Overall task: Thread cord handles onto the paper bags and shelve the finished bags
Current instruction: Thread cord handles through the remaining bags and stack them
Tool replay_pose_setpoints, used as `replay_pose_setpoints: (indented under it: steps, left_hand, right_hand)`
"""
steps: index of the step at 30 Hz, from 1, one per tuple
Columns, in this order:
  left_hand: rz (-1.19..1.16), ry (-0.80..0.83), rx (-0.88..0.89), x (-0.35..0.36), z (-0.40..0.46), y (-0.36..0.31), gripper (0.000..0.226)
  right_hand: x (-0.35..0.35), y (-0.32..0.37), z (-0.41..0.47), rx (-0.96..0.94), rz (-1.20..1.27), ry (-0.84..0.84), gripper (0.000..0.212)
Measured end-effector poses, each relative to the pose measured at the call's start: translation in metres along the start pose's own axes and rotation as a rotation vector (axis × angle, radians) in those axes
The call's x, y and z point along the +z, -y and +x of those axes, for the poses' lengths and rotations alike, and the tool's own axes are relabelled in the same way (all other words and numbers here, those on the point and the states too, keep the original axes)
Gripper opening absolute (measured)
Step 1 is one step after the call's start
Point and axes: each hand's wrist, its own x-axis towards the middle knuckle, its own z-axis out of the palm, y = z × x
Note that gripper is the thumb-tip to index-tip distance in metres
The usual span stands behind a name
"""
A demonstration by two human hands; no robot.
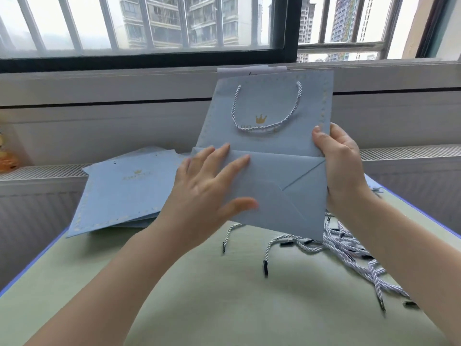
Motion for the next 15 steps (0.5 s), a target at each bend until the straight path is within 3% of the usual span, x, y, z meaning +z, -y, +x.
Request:
replay_pose_setpoints:
  steps: [3,6,8,11,15]
  left_hand:
    - [0.089,0.019,0.112,0.011,-0.003,-0.009,0.095]
    - [0.206,-0.047,0.101,0.019,-0.007,-0.013,0.094]
    - [0.286,-0.208,0.003,0.018,-0.007,-0.011,0.079]
    - [0.324,-0.372,-0.133,0.007,-0.003,-0.006,0.081]
    - [0.163,-0.452,-0.279,0.003,-0.003,0.004,0.082]
  right_hand:
    - [-0.003,-0.002,0.005,-0.083,0.022,-0.102,0.015]
    - [-0.002,-0.004,0.006,-0.092,0.056,-0.113,0.017]
    - [0.002,-0.005,0.004,-0.053,0.081,-0.037,0.016]
    - [0.010,-0.006,-0.005,-0.013,0.092,0.137,0.024]
    - [0.019,-0.012,-0.018,0.058,-0.217,0.258,0.027]
